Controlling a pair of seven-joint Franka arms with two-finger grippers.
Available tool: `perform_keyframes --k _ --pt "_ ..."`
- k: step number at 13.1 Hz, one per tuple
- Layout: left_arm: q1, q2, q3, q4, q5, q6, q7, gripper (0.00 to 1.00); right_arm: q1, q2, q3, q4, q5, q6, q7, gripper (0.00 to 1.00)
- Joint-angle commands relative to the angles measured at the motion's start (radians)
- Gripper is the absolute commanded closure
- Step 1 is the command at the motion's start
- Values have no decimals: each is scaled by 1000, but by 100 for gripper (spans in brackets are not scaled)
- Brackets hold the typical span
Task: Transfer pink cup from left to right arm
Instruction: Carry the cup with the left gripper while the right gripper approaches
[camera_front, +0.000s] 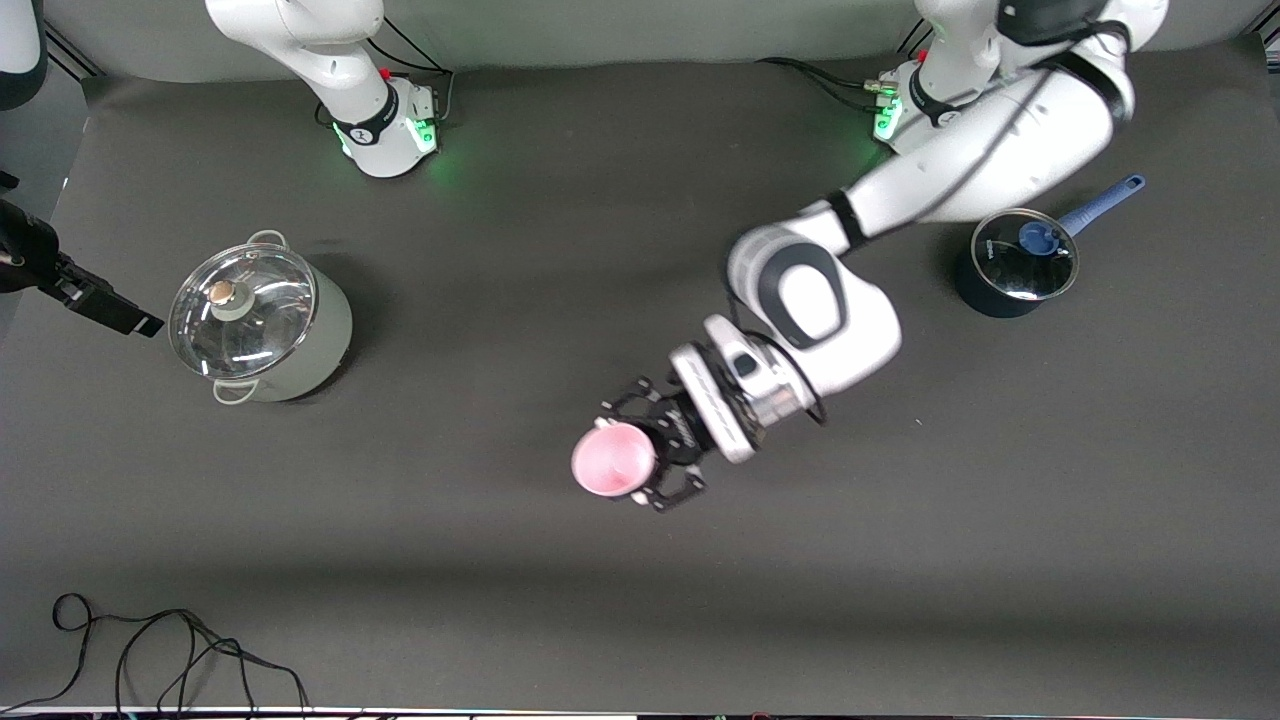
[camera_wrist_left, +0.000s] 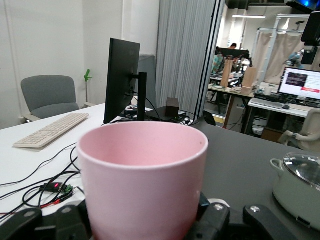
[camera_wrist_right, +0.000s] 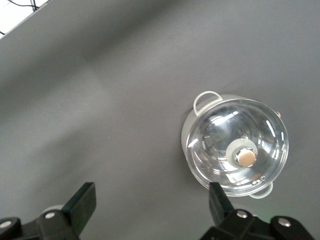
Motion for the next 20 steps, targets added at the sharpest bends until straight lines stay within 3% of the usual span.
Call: perform_keyframes --k 1,6,12,15,20 --pt "-163 -14 31 144 -14 125 -52 100 65 122 2 191 -11 -42 45 0" --pt "-311 -26 46 213 -11 245 -52 100 157 177 6 377 72 -78 213 0" --pt "-391 -26 92 268 -4 258 -52 100 217 174 9 402 311 -70 326 0" --pt "-415 -26 124 280 -4 256 -59 100 322 194 6 402 312 -64 445 0" --pt "-415 -24 124 280 -4 256 -61 100 389 231 8 391 309 -32 511 0"
